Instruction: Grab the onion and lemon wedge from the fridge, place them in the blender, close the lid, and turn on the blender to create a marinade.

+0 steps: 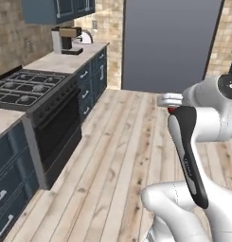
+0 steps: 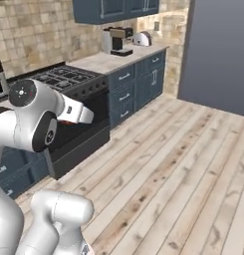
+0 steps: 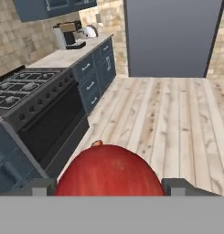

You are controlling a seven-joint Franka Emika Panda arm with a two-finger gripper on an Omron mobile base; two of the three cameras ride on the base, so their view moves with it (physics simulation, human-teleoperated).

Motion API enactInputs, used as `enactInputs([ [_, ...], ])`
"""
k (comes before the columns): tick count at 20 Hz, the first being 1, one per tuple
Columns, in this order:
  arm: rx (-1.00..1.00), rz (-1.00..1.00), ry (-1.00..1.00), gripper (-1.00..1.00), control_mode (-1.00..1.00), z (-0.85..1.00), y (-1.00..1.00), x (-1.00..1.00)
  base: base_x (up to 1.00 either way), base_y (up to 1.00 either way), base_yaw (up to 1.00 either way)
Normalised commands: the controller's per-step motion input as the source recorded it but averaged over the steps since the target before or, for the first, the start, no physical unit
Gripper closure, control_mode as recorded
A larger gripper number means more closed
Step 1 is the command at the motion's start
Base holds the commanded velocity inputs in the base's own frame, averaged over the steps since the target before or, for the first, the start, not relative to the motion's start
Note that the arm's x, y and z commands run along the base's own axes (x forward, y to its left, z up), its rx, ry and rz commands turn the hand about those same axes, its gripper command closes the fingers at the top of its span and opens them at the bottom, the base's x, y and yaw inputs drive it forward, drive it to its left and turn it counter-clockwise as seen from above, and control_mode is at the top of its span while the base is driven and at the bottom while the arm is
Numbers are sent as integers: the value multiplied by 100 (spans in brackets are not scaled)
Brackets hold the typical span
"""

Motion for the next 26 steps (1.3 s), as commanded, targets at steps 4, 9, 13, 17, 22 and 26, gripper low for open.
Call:
enactInputs([
  [4, 0, 0, 0, 100, 100, 0, 0, 0, 100, -21, -39],
  [9, 0, 0, 0, 100, 100, 0, 0, 0, 100, -14, -40],
  [13, 0, 0, 0, 100, 100, 0, 0, 0, 100, -12, -48],
  [17, 0, 0, 0, 100, 100, 0, 0, 0, 97, -1, -51],
  [22, 0, 0, 0, 100, 100, 0, 0, 0, 96, 0, -51],
  [26, 0, 0, 0, 100, 100, 0, 0, 0, 99, 3, -45],
])
